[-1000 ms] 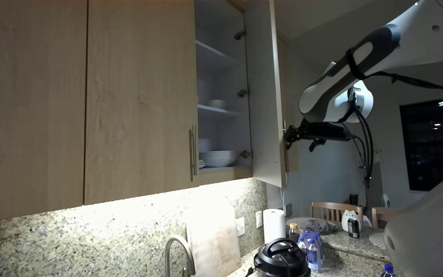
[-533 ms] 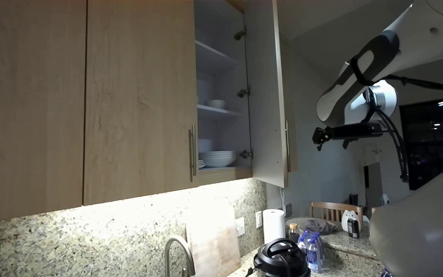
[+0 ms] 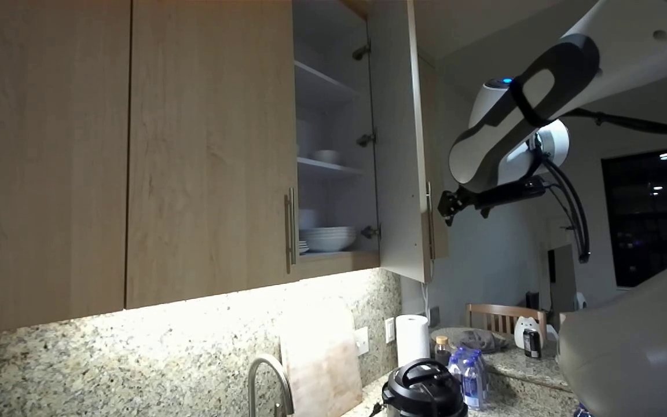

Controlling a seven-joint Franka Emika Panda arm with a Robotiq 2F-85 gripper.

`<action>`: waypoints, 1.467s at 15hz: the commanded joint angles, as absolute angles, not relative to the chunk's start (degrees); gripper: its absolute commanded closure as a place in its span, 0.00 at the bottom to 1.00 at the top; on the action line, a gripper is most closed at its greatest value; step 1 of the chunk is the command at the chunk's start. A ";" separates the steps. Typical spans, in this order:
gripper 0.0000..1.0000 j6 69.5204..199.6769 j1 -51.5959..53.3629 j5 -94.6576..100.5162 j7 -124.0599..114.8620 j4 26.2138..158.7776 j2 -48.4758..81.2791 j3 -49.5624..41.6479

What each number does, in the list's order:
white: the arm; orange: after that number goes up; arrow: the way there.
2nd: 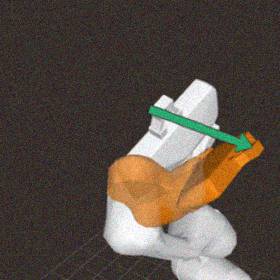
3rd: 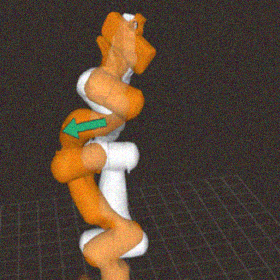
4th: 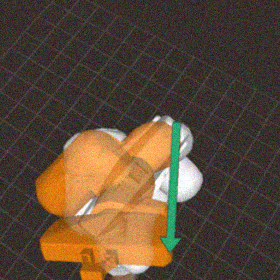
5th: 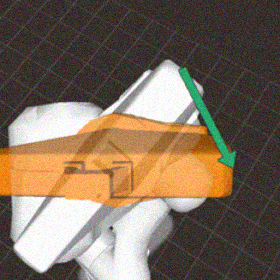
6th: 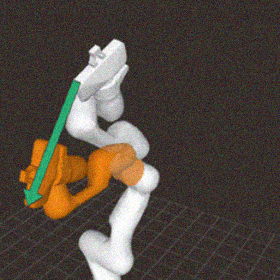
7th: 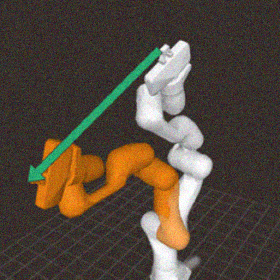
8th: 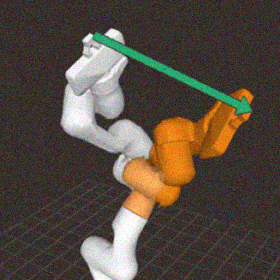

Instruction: Open the right cabinet door

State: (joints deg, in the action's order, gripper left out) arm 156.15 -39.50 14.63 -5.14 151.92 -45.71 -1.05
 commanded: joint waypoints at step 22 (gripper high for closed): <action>0.00 156.10 -31.42 24.34 -15.24 138.30 -36.09 12.57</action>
